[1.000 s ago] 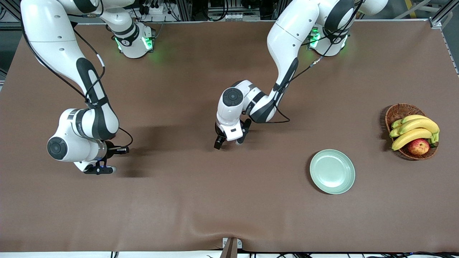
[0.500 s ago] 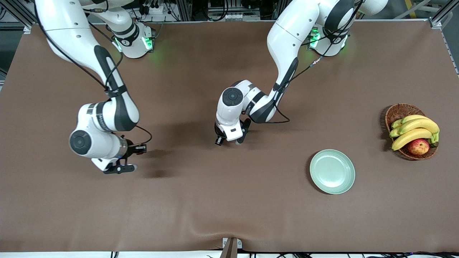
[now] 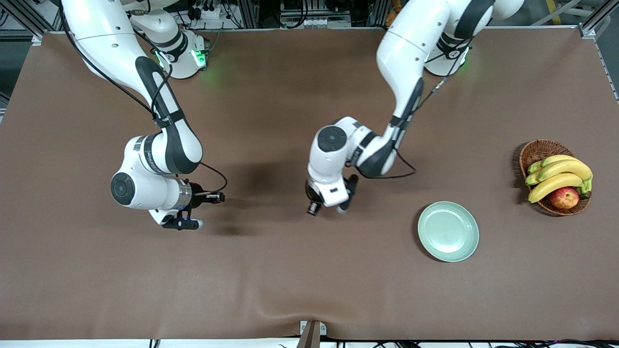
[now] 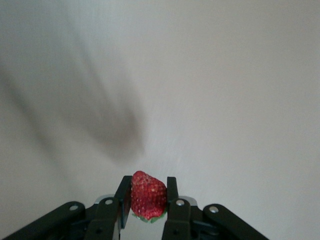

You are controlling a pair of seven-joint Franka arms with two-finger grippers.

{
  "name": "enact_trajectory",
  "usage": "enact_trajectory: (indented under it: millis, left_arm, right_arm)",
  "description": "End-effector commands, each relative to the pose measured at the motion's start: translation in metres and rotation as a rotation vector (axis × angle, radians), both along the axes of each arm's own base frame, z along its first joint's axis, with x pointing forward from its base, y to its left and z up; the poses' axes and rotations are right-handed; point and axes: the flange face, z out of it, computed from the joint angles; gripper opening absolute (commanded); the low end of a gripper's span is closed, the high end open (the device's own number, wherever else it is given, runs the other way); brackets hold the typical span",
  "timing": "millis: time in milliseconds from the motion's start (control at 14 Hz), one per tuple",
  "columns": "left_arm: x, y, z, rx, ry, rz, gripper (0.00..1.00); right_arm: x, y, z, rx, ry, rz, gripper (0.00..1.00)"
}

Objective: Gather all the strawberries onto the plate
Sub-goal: 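Drop the strawberry on the plate while the right gripper sets another mid-table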

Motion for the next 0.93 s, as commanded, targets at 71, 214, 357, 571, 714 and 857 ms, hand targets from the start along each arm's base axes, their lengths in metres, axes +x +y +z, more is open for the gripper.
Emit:
enact_trajectory:
  millis: [71, 214, 357, 571, 714, 857]
  left_arm:
    - [0.04, 0.08, 0.03, 0.104, 0.072, -0.012, 0.0]
    - [0.06, 0.136, 0.032, 0.138, 0.122, 0.009, 0.0]
    - [0.088, 0.202, 0.036, 0.133, 0.13, 0.084, 0.0]
    - [0.11, 0.291, 0.037, 0.117, 0.156, 0.142, 0.0]
    - [0.108, 0.335, 0.024, 0.127, 0.196, 0.113, 0.0]
    - [0.103, 0.361, 0.016, 0.122, 0.226, 0.091, 0.0]
  right_arm:
    - [-0.017, 0.068, -0.006, 0.042, -0.031, -0.011, 0.0]
    - [-0.029, 0.104, -0.018, 0.021, -0.027, -0.047, 0.0]
    - [-0.043, 0.148, -0.034, -0.004, -0.017, -0.078, 0.0]
    - [-0.058, 0.182, -0.048, -0.02, -0.035, -0.093, 0.0]
    - [-0.068, 0.196, -0.058, -0.037, -0.01, -0.117, 0.11]
    - [-0.069, 0.202, -0.062, -0.051, 0.012, -0.168, 0.38]
